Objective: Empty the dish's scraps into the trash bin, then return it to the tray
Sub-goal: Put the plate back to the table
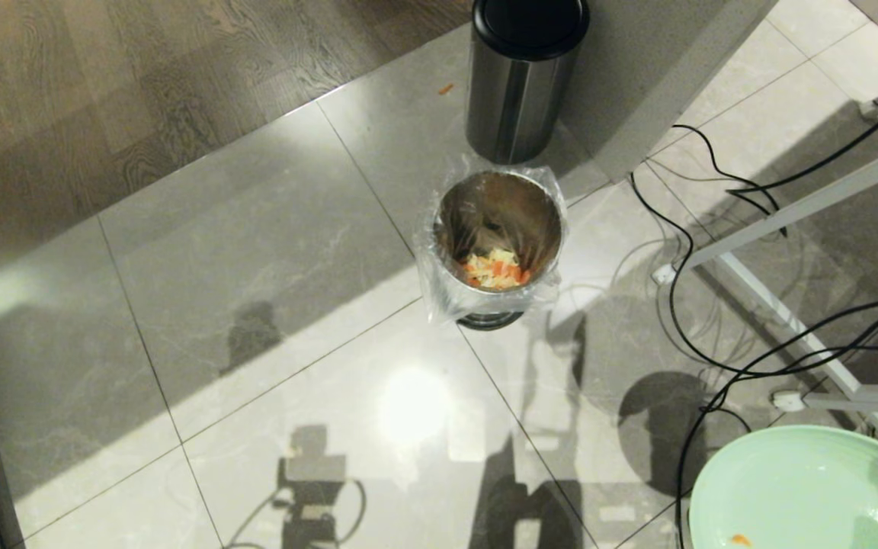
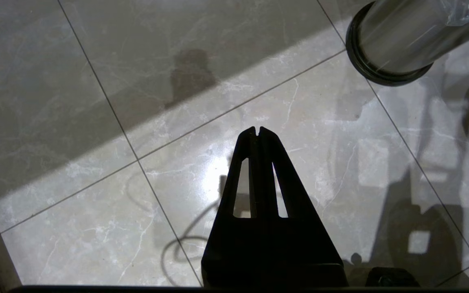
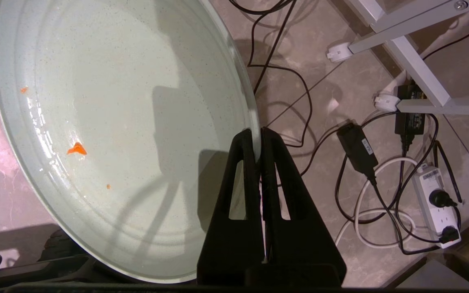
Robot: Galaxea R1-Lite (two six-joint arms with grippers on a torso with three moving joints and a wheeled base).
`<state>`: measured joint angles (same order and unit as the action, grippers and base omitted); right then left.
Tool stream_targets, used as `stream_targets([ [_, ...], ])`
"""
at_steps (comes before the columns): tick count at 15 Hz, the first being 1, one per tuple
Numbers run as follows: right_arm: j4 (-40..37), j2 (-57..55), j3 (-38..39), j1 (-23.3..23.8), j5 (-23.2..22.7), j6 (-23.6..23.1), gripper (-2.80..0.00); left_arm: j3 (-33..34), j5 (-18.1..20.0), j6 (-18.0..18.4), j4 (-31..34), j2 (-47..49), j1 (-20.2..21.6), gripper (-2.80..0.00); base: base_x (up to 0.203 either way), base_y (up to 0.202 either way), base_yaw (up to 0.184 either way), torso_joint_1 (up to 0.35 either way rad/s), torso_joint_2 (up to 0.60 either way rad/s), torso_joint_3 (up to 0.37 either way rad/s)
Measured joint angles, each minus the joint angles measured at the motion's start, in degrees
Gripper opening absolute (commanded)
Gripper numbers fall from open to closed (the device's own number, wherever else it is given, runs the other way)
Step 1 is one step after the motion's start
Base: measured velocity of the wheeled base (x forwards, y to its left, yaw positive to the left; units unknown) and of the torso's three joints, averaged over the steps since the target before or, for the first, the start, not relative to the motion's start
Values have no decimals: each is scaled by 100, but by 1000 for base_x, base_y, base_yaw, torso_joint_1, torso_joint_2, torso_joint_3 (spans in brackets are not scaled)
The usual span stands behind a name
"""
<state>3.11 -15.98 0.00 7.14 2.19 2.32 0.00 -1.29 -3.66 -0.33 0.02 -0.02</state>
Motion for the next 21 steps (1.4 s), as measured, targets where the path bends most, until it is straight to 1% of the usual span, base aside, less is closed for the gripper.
stream_targets([
  [5,-5,-7,0,-1,0,-32,-280,0,1,-7,2,0,-5,-280,0,0,0,2,-1,78],
  [21,0,-9,0,-3,0,23,-280,0,0,-9,2,0,-5,-280,0,0,0,1,2,201],
])
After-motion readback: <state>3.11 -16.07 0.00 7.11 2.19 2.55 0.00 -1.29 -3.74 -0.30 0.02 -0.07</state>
